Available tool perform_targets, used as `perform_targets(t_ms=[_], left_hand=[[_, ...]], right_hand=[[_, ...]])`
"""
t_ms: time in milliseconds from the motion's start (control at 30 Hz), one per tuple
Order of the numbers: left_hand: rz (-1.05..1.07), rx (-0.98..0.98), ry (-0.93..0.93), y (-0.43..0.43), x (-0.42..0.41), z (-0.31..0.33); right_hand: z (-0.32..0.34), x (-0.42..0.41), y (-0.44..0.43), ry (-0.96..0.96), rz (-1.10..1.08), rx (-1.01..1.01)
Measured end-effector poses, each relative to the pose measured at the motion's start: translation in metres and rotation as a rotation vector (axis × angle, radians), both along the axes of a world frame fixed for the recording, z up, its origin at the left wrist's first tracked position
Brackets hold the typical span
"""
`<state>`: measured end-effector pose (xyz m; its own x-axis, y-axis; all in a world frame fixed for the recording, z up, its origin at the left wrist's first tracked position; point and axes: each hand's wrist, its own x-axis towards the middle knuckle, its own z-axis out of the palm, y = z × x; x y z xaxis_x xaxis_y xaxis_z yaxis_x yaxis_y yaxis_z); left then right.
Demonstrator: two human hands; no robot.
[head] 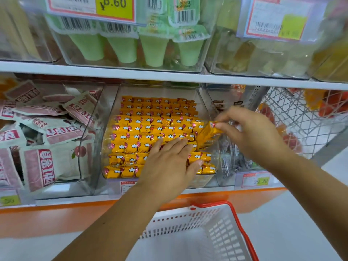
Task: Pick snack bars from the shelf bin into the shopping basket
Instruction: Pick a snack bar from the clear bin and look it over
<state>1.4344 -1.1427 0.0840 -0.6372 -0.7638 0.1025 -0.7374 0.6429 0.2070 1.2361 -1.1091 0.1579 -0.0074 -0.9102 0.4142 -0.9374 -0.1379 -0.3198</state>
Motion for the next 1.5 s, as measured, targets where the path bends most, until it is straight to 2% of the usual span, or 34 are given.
perform_targets(t_ms=[67,167,267,333,467,633,700,800,967,1267,1500], left_hand=[[0.038,0.041,0.158,0.007,0.002,0.006],[0.105,0.154,0.422,0.025,0.008,0.016],[0.232,0.502,0.789,0.043,0.02,0.029],[0.324,0.725,1.019,0.05,0.029,0.035],[0.392,0.906,1.187,0.063,0.049,0.037],[0.431,0.972,1.218,0.086,0.061,0.033],[0.425,0.972,1.219,0.093,0.063,0.032],[0.406,1.005,1.24,0.098,0.072,0.031],[0.301,1.066,1.298,0.091,0.089,0.036],[0.196,1.134,1.297,0.079,0.088,0.038],[0.283,0.939,1.26,0.078,0.079,0.035]], right_hand=[[-0.003,0.007,0.027,-0.136,0.034,-0.134],[-0.016,0.024,0.057,-0.547,0.111,-0.218],[-0.03,0.047,0.072,-0.971,0.099,-0.221],[-0.033,0.057,0.078,-1.108,0.061,-0.177],[-0.033,0.067,0.09,-1.218,0.06,-0.01],[-0.044,0.069,0.108,-1.391,0.053,0.163],[-0.044,0.07,0.113,-1.384,0.09,0.206],[-0.043,0.069,0.116,-1.397,0.135,0.236],[-0.028,0.066,0.115,-1.567,0.252,0.3],[-0.034,0.059,0.1,-1.62,0.182,0.345],[-0.039,0.056,0.099,-1.568,0.15,0.305]])
